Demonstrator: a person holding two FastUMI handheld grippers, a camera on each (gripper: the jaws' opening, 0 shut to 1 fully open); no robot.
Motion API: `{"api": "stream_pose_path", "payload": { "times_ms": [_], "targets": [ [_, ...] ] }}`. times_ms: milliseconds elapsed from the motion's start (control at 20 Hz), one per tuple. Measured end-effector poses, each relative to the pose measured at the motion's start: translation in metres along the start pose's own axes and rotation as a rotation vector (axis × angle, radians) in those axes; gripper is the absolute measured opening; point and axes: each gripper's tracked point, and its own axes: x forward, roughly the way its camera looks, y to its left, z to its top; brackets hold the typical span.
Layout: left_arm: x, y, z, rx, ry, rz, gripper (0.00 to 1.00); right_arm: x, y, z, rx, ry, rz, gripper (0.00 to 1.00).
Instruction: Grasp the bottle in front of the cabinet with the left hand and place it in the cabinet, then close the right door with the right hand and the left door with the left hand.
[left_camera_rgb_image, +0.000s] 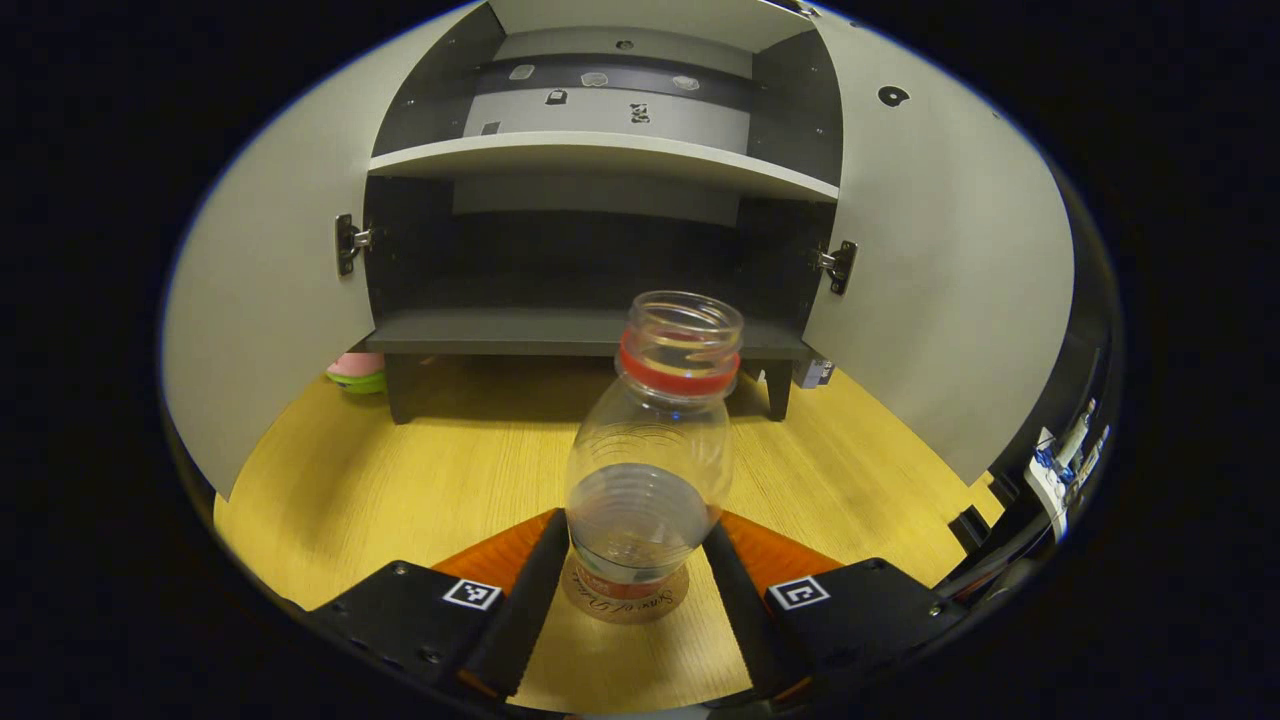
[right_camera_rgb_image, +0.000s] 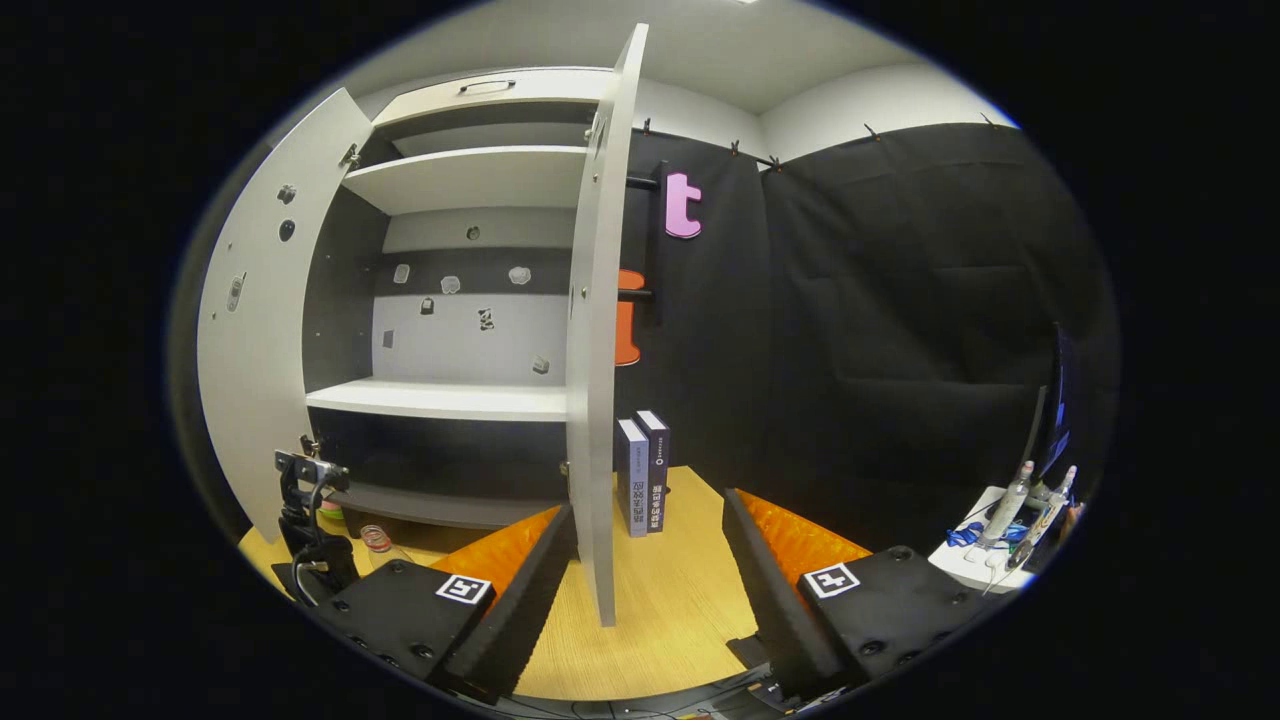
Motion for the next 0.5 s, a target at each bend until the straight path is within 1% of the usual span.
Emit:
{"api": "stream_pose_path", "payload": {
  "times_ms": [100, 200, 500],
  "targets": [
    [-0.003, 0.004, 0.006, 0.007, -0.01, 0.002, 0.78, 0.0, 0.002, 0.0, 0.005, -0.001, 0.007, 0.98],
    [-0.01, 0.004, 0.012, 0.01, -0.012, -0.002, 0.77, -0.002, 0.004, 0.0, 0.009, -0.002, 0.017, 0.98],
    [-0.039, 0.003, 0.06, 0.043, -0.044, -0.018, 0.76, -0.007, 0.007, 0.003, 0.01, -0.016, 0.038, 0.97]
  ]
}}
